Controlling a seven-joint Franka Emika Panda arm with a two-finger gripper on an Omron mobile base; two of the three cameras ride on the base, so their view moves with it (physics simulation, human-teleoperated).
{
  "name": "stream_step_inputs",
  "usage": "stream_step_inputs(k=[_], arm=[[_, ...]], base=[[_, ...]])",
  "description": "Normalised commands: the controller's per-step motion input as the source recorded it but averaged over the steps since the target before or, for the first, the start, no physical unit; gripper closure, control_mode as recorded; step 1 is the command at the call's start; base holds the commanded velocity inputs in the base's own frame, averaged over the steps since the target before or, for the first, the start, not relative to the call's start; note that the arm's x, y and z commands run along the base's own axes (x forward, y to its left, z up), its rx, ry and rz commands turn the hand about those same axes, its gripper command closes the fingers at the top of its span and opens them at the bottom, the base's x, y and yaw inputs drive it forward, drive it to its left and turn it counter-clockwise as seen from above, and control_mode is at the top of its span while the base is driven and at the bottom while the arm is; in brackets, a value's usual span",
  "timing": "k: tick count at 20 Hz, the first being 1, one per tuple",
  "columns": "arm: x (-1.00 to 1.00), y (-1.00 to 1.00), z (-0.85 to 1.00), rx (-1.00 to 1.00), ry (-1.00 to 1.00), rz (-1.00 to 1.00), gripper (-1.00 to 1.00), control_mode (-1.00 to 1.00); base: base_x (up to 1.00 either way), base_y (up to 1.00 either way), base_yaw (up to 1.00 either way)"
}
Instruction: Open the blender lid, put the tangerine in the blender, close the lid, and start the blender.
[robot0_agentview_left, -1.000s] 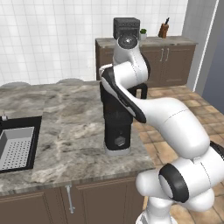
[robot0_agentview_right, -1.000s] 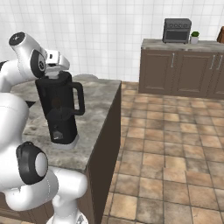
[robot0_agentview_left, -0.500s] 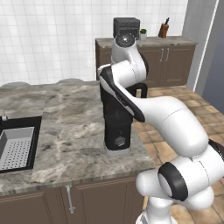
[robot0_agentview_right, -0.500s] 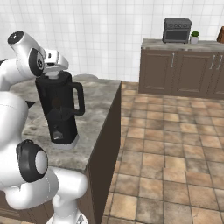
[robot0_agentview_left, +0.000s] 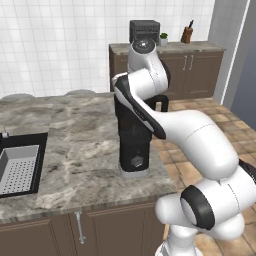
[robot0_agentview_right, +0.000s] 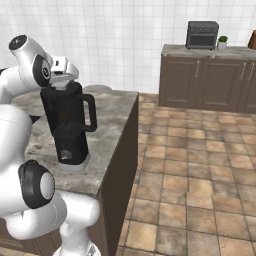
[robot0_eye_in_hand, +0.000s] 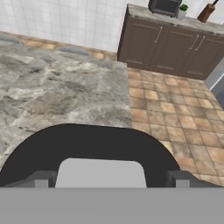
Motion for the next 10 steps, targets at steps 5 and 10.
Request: stream_step_inputs(k=[5, 10], arm=[[-0.15, 0.02, 0.30, -0.03, 0.00, -0.04, -1.00, -1.00], [-0.18, 0.18, 0.29, -0.04, 0.00, -0.05, -1.00, -1.00]], base=[[0.00, 0.00, 0.00], [0.00, 0.00, 0.00]])
